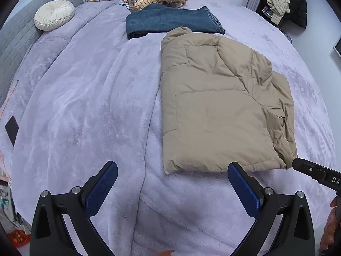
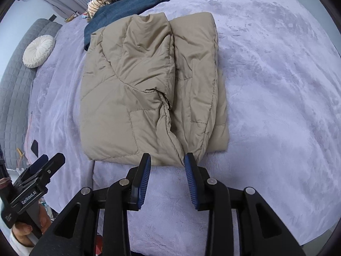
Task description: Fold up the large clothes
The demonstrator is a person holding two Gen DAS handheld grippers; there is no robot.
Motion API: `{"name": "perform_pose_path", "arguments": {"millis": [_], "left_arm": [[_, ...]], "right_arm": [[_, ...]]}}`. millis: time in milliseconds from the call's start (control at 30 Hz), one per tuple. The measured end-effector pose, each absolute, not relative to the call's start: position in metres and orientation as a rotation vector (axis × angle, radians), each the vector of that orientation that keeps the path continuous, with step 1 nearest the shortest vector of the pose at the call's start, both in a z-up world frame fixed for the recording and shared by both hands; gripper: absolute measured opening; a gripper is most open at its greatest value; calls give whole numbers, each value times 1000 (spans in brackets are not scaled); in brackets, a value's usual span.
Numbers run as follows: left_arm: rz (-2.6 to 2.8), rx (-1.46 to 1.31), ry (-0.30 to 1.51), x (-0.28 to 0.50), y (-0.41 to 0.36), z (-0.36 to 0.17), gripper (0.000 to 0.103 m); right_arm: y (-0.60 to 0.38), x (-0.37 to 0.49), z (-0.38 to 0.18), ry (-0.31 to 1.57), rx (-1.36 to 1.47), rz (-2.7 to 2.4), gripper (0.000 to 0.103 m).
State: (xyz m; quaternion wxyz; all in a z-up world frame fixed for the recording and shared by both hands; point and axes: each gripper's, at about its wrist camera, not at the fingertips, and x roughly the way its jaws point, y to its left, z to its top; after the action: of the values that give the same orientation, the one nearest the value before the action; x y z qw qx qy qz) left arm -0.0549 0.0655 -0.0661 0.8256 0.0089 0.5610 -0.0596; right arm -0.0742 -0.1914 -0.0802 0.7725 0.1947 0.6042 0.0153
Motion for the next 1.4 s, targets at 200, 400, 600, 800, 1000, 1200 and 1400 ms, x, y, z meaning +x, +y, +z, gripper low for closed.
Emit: {"name": "perform_pose_path", "arguments": {"millis": [200,400,600,800,1000,1200,1400], "left_arm": [[-133,-15,1176,-79,51,-39,103],[-104,-21,1121,-104,45,-9,103],[-74,-40,1082,-129,49,16,103],[-71,-52,1045,-144,56,35,103],[-85,-31,1010,-142,68,53,103],[-94,13,979,-138,86,70,103],[-98,17,957,-133,101,81,103]], "right_arm": [[-196,-99,-52,1277,393,41,53],[-195,-116,-18,1207,301,35,66],[-187,-134,15,1124,216,26,79],[-182,-149,40,1063,160,3,87],[-172,-156,62,1005,146,-24,88],[-151,-153,71,964,145,-56,89],[-132,-155,84,895,118,-92,103]]}}
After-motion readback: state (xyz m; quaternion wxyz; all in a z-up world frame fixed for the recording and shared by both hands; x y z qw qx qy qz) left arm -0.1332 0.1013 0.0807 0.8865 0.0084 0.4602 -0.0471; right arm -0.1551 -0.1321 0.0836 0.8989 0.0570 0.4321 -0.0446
